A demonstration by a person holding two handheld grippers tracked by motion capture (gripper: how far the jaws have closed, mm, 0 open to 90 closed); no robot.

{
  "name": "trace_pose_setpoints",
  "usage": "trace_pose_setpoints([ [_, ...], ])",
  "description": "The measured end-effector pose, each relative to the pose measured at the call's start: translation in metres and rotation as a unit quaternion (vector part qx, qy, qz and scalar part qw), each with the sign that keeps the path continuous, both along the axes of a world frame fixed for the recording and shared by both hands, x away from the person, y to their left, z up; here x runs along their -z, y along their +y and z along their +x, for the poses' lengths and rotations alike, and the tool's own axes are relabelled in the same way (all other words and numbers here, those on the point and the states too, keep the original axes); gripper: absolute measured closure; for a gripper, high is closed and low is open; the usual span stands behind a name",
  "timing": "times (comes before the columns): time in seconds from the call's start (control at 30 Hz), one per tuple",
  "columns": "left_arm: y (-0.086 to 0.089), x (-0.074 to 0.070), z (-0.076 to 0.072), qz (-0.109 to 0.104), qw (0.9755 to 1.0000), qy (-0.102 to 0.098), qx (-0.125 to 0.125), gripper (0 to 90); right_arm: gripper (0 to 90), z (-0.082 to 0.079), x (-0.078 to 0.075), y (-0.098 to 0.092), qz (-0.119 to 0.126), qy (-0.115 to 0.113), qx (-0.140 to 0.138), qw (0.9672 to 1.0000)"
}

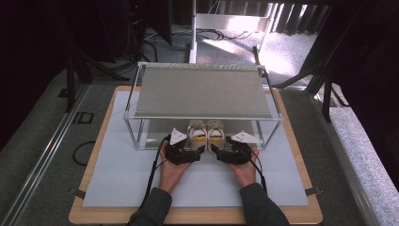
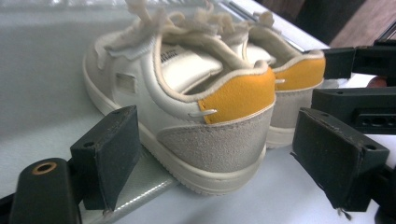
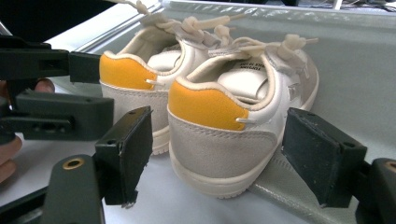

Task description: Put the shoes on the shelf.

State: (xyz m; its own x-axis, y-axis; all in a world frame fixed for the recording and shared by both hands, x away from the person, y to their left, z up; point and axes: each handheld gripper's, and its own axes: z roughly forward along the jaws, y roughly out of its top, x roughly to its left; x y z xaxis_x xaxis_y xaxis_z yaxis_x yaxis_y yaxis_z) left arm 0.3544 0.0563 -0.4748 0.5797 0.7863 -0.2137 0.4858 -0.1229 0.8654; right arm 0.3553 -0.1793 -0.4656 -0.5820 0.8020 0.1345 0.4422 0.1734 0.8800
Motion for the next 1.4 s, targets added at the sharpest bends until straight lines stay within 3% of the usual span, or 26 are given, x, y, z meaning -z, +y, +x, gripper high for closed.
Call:
trace_pose_setpoints([
  [0.57, -0.006, 0.004, 0.007, 0.030, 0.9994, 0.019, -0.001, 16.4, 26.5, 0.006, 0.010, 0.003, -0.010, 0.019, -0.001, 0.9998],
  [0.83, -0.008, 0.005, 0.010, 0.043, 0.9986, 0.029, -0.005, 18.0, 29.2, 0.007, 0.011, 0.001, -0.004, 0.021, 0.003, 0.9998],
  [1.27, -0.008, 0.001, 0.011, 0.064, 0.9978, 0.020, 0.000, 21.9, 30.1, 0.008, 0.009, 0.003, -0.001, 0.020, 0.009, 0.9998],
  [1.4, -0.008, 0.001, 0.012, 0.061, 0.9980, 0.017, -0.003, 22.4, 30.2, 0.010, 0.007, 0.004, 0.001, 0.019, 0.012, 0.9997],
])
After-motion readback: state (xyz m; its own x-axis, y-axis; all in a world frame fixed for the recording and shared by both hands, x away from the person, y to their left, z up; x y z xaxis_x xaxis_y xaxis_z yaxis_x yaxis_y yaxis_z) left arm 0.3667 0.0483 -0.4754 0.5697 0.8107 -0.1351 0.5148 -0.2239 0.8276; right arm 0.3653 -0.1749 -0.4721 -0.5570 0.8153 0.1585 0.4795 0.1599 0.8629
